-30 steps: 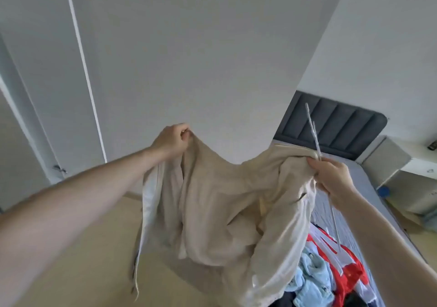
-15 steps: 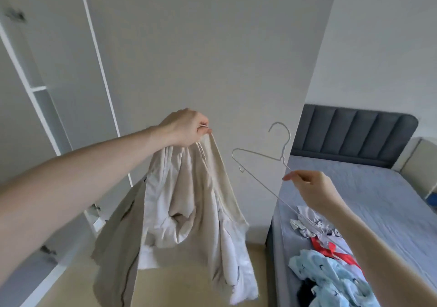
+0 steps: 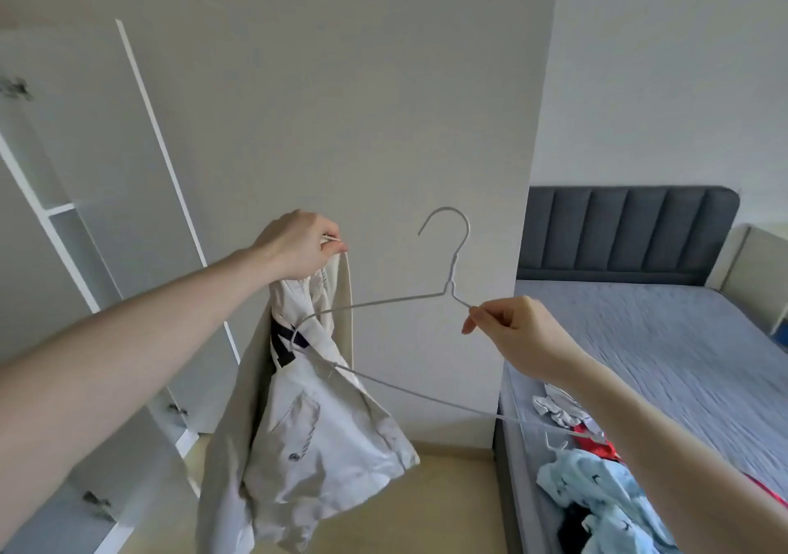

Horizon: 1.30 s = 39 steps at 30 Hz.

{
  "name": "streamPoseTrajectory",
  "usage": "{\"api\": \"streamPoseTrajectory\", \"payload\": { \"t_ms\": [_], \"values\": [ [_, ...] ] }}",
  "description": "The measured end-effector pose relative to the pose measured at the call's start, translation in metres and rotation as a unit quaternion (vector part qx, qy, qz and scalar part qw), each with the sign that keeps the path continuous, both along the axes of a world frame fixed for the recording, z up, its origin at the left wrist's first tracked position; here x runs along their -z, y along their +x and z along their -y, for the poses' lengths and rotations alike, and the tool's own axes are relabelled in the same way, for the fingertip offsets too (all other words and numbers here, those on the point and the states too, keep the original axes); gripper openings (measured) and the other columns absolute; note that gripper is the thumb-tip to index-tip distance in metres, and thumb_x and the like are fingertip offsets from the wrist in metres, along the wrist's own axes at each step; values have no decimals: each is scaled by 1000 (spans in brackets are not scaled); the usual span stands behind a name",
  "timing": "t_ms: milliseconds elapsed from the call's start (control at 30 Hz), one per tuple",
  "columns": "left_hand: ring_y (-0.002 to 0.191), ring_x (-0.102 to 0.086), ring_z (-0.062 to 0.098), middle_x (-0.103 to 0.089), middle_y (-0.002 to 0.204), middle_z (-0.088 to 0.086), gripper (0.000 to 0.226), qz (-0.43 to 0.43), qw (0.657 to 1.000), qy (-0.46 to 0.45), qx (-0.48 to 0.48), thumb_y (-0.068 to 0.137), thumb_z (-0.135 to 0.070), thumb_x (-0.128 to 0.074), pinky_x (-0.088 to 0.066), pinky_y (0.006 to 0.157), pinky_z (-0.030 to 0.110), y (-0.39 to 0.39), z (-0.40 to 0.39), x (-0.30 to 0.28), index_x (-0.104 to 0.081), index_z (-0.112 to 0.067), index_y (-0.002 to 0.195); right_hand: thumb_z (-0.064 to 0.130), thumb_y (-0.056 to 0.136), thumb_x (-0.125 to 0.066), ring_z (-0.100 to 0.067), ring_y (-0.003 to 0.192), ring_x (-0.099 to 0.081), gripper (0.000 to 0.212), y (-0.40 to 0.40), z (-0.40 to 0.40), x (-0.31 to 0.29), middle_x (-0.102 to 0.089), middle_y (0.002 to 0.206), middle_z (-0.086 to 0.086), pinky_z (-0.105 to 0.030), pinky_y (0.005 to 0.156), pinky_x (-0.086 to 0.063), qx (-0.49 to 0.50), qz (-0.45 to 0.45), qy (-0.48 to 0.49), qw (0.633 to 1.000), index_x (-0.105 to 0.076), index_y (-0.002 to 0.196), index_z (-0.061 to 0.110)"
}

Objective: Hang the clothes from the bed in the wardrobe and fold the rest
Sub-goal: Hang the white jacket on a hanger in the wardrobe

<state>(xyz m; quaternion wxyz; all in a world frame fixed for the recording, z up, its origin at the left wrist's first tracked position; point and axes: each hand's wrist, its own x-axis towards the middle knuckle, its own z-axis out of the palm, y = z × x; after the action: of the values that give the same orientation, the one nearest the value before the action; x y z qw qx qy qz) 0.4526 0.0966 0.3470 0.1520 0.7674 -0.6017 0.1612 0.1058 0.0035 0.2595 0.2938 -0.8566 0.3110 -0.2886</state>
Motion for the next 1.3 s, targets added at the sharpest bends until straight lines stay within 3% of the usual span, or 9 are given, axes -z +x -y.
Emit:
{"api": "streamPoseTrajectory", "payload": {
  "t_ms": [233, 367, 533, 667, 833, 1067, 1167, 1300],
  "values": [
    [87, -63, 32, -72, 87, -2, 28, 14, 999, -19, -37, 97, -50, -63, -43, 70, 32, 21, -32, -34, -70, -28, 83, 36, 106, -52, -8, 40, -18, 38, -17, 14, -7, -24, 47, 9, -15, 40, -16, 23, 57, 26, 998, -79, 80, 32],
    [87, -64, 32, -75, 93, -1, 27, 48, 998, -30, -35, 98, -52, -60, -39, 68, 31, 23, -40, -34, -73, -29, 92, 34, 107, -51, -8, 40, -20, 39, -8, 13, -2, -25, 46, 9, -17, 42, -16, 10, 33, 26, 999, -79, 81, 28],
    [79, -63, 33, -70, 77, -3, 29, 51, 997, -58, 5, 99, -52, -59, -40, 66, 31, -6, -32, -32, -73, -28, 91, 32, 108, -51, -8, 43, -22, 38, 4, 8, 8, -27, 47, 9, -19, 44, -18, -12, 22, 25, 999, -78, 81, 29],
    [71, -52, 28, -51, 62, -12, 28, 35, 995, -80, 37, 98, -49, -60, -37, 66, 31, -33, -21, -39, -71, -27, 85, 29, 106, -54, -10, 42, -24, 36, 11, 0, 15, -30, 45, 9, -20, 42, -20, 24, 42, -7, 999, -76, 77, 31],
    [72, -49, 23, -60, 70, -10, 28, 29, 990, -131, 48, 97, -51, -62, -39, 69, 32, -46, -9, -54, -74, -27, 90, 31, 103, -58, -12, 38, -36, 29, 5, -15, 34, -43, 40, 9, -21, 44, -26, 97, 35, -53, 993, -77, 82, 33],
    [70, -53, 32, -63, 67, -3, 35, 23, 989, -148, 7, 97, -55, -60, -38, 64, 33, -31, 0, -67, -63, -26, 76, 28, 102, -63, -12, 37, -25, 26, -31, -2, 35, -33, 38, 8, -19, 40, -22, 144, 93, -38, 984, -79, 82, 32],
    [70, -55, 34, -61, 65, -2, 37, 15, 988, -150, 15, 97, -53, -60, -37, 63, 33, -43, 9, -67, -64, -22, 78, 27, 102, -63, -13, 37, -29, 25, -32, 0, 33, -36, 38, 8, -17, 42, -23, 159, 89, -38, 983, -80, 84, 30],
    [67, -52, 31, -54, 59, -6, 38, 3, 990, -131, 54, 97, -50, -61, -36, 62, 33, -77, 20, -66, -54, -27, 68, 32, 100, -62, -13, 41, -37, 26, -14, -8, 34, -44, 41, 11, -25, 48, -28, 188, 81, -26, 978, -77, 80, 39]
  ]
}}
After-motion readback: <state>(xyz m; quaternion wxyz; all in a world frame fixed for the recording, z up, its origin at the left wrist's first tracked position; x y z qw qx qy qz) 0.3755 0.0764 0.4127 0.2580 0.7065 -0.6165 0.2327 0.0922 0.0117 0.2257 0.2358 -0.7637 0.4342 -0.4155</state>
